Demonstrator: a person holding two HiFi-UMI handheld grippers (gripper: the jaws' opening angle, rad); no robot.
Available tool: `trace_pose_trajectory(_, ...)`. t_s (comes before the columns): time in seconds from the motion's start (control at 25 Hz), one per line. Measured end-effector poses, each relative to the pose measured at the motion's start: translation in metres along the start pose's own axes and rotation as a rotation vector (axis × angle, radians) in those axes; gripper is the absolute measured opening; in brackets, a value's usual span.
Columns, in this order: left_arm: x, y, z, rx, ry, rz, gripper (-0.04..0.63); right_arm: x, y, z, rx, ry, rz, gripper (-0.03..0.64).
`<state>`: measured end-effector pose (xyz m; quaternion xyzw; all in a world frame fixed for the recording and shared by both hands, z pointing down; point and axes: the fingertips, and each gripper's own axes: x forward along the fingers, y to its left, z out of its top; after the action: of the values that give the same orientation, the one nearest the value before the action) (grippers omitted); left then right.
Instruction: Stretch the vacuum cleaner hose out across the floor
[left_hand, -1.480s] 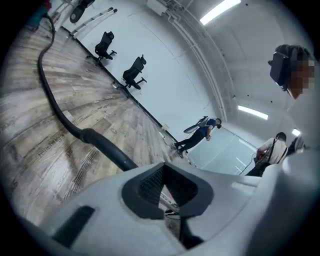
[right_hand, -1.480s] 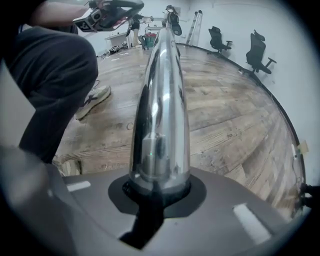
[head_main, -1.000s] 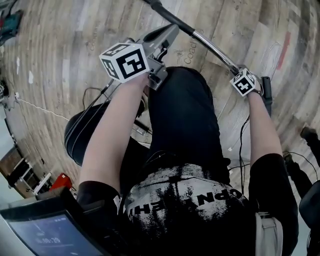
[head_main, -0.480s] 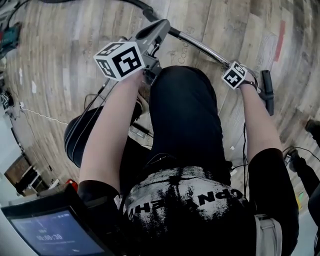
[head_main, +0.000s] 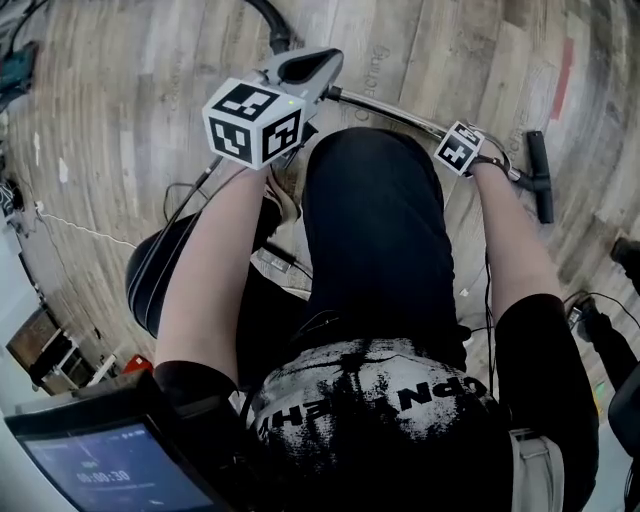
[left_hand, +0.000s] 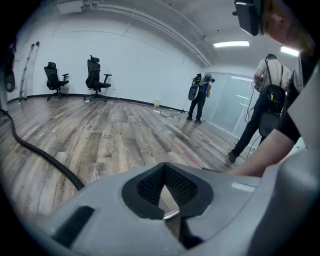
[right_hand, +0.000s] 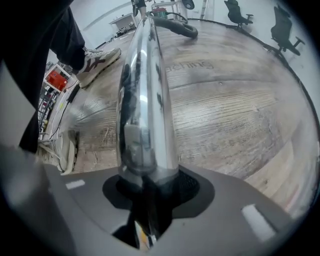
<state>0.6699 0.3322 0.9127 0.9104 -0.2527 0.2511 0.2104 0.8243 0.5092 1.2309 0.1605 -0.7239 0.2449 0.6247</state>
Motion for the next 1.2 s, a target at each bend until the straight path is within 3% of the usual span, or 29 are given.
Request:
trace_pose_trajectory(0.28, 0.000, 0.008, -0.020, 0.004, 0.048, 0.027, 0.002, 0.000, 0.002, -0.006, 0.025, 0.019, 0.033, 0.185)
trace_pose_trajectory(0.72, -0.010, 0.016, -0.024, -0.019, 0.028, 0.017, 0.002, -0.017, -0.004, -0.029, 0.125, 0.111, 0.022, 0.206)
trace_pose_trajectory(0.88, -0.011, 0.019, -0.023, -0.030, 0.018, 0.006, 0.002, -0.021, -0.002, -0.036, 0.086, 0.158, 0.003, 0.177)
trace_pose_trajectory(1.04, -0.011, 0.021, -0.017, -0.039, -0.007, -0.014, 0.002, -0.027, 0.000, -0.022, 0.077, 0.106, 0.013, 0.141)
trace_pose_trajectory(1.12, -0.011, 0.025, -0.016, -0.043, -0.016, -0.022, 0.002, -0.032, -0.001, -0.020, 0.094, 0.100, 0.005, 0.100)
trace_pose_trajectory(1.2, -0.012, 0.032, -0.015, -0.040, -0.023, -0.029, 0.002, -0.037, -0.007, -0.016, 0.115, 0.092, -0.027, 0.005)
